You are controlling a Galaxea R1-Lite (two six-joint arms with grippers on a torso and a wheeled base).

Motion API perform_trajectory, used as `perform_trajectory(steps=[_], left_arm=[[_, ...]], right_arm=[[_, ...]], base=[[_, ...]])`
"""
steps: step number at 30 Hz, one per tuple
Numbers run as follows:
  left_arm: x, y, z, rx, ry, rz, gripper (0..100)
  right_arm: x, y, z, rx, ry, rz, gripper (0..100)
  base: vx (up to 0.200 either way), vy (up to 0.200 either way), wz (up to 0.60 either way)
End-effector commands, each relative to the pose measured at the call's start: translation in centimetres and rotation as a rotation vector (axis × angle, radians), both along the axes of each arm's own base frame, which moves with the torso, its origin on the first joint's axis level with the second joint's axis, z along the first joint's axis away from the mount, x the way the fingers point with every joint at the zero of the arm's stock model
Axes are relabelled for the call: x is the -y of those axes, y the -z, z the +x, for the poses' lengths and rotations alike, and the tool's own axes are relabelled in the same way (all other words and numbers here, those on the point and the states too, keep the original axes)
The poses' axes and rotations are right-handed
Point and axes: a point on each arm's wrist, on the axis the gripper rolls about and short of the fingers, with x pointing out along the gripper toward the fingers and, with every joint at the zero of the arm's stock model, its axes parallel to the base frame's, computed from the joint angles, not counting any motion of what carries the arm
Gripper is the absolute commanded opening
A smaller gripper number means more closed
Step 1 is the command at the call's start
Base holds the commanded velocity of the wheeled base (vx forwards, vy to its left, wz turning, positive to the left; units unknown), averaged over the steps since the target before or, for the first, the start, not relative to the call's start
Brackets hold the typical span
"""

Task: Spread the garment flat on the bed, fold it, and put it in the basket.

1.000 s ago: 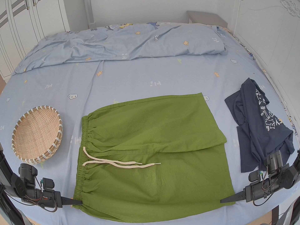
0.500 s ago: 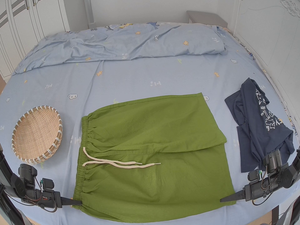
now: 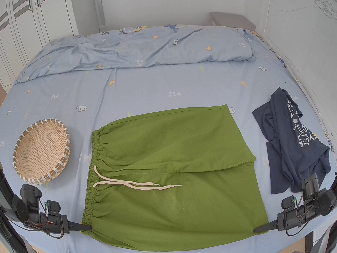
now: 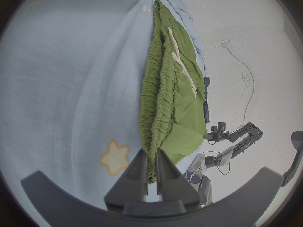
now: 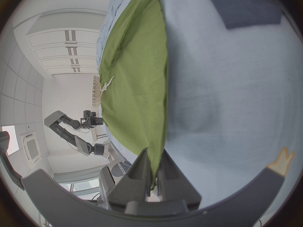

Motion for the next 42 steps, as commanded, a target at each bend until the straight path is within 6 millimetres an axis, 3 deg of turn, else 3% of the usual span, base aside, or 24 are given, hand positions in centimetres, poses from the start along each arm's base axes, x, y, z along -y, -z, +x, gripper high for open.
perform_trajectory(steps=[1,9,18,21,31,36,42], left_arm=[[-0.2,-0.1,-0.1,0.001,-0.016,0.002,0],[-0.1,-0.8,-0.9,0.015,-0.039,0.005,0],[0.9,-1.1,-3.2,-0.058,-0.038,-0.020,0],[0.7,-1.6,-4.7,-0.109,-0.091,-0.028,0],[1.2,-2.4,-6.3,-0.158,-0.104,-0.011,0],[1.0,-3.5,-5.7,-0.139,-0.101,-0.004,0],[0.8,-7.4,-4.2,-0.212,-0.071,-0.041,0]], right_arm=[[0.4,0.0,-0.3,-0.008,0.028,-0.007,0],[0.4,-0.1,-0.7,-0.005,0.028,-0.026,0],[0.1,-0.3,-2.3,-0.017,0.007,-0.028,0],[-0.1,-0.8,-3.2,0.011,-0.005,-0.065,0],[-0.4,-2.1,-5.2,0.001,-0.031,-0.088,0],[-0.4,-3.2,-3.7,0.058,-0.009,-0.083,0],[-0.6,-6.9,-1.3,0.105,0.010,-0.071,0]], base=[[0.000,0.000,0.00],[0.000,0.000,0.00],[0.000,0.000,0.00],[0.000,0.000,0.00],[0.000,0.000,0.00],[0.000,0.000,0.00],[0.000,0.000,0.00]])
